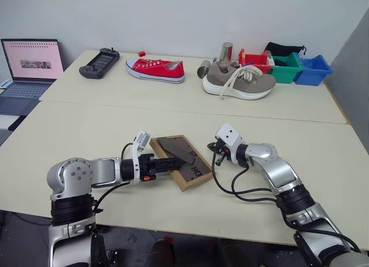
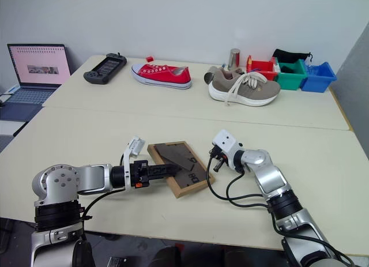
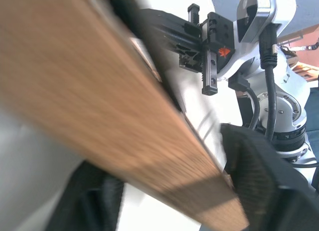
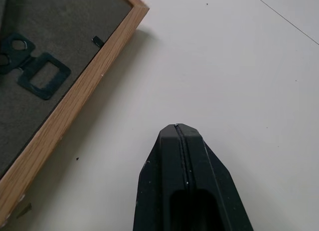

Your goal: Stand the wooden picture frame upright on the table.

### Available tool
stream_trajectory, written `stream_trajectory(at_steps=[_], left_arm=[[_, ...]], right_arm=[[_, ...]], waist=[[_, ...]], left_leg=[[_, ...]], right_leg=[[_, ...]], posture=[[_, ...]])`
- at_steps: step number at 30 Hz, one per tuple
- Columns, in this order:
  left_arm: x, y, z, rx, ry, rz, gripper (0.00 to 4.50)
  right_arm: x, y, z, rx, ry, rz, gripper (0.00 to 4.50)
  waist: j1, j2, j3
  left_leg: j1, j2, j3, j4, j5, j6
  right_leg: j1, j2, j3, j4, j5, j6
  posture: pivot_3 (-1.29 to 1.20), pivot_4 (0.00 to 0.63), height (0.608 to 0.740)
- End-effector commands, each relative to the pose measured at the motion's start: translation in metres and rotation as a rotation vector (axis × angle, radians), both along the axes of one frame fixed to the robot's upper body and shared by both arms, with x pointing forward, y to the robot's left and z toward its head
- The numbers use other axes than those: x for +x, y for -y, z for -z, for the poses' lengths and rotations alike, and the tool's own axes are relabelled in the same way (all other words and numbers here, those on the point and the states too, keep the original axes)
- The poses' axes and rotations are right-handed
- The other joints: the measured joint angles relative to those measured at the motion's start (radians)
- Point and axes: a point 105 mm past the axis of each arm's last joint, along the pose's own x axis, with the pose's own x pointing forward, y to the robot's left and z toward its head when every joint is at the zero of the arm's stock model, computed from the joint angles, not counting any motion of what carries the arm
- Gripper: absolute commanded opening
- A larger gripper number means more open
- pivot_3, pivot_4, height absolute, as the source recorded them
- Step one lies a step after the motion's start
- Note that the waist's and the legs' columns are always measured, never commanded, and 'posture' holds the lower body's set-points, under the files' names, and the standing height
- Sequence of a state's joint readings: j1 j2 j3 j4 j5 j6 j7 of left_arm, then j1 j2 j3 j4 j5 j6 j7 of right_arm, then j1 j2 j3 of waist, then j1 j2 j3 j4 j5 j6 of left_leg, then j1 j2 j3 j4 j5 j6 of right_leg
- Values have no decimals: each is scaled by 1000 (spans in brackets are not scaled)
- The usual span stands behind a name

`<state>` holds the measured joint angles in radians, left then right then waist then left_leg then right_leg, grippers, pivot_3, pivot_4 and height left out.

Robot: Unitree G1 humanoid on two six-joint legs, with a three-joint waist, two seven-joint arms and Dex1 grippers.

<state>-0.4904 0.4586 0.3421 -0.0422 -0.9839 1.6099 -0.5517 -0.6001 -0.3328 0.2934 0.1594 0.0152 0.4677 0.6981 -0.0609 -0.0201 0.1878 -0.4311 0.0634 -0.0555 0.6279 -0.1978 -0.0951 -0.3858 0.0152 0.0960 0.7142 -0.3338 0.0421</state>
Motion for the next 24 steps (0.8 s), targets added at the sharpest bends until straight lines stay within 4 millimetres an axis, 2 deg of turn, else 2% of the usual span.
stream_trajectory(at_steps=[1,3,8,12,14,19,24], left_arm=[[2,-3,-8,-32,26,-24,4090],[1,-2,-8,-35,25,-23,4472],[-2,-1,-6,-32,16,-11,4472],[-4,0,-4,-33,8,-9,4472],[-4,1,-4,-36,5,-7,4472],[-2,4,-4,-36,2,-2,4472],[-1,4,-4,-30,-2,1,4472]], right_arm=[[0,16,-16,3,56,14,0],[-13,30,-16,-24,28,-18,0],[-82,53,-7,-116,-155,-267,0],[-138,49,-11,-104,-291,-476,0],[-151,37,-14,-78,-311,-530,0],[-144,1,-6,-70,-263,-583,0],[-101,-35,-24,34,-141,-474,0]], waist=[[2,0,0],[5,0,0],[13,0,0],[4,0,0],[-2,-1,0],[-4,-2,0],[-2,-2,0]], left_leg=[[0,0,0,0,0,0],[0,0,0,0,0,0],[-1,-1,0,-1,-2,2],[0,-1,-1,-1,-2,2],[0,0,-1,0,-2,2],[1,0,-2,0,-2,3],[1,0,-2,0,-2,2]], right_leg=[[0,0,0,0,0,0],[0,0,0,0,0,0],[1,-1,0,-2,0,0],[1,0,0,-3,0,0],[1,1,0,-2,0,0],[2,1,0,-1,0,1],[1,1,0,-2,0,0]], posture=[[0,150,740],[0,150,740],[0,150,740],[0,150,740],[0,150,740],[0,150,740],[0,150,740]])
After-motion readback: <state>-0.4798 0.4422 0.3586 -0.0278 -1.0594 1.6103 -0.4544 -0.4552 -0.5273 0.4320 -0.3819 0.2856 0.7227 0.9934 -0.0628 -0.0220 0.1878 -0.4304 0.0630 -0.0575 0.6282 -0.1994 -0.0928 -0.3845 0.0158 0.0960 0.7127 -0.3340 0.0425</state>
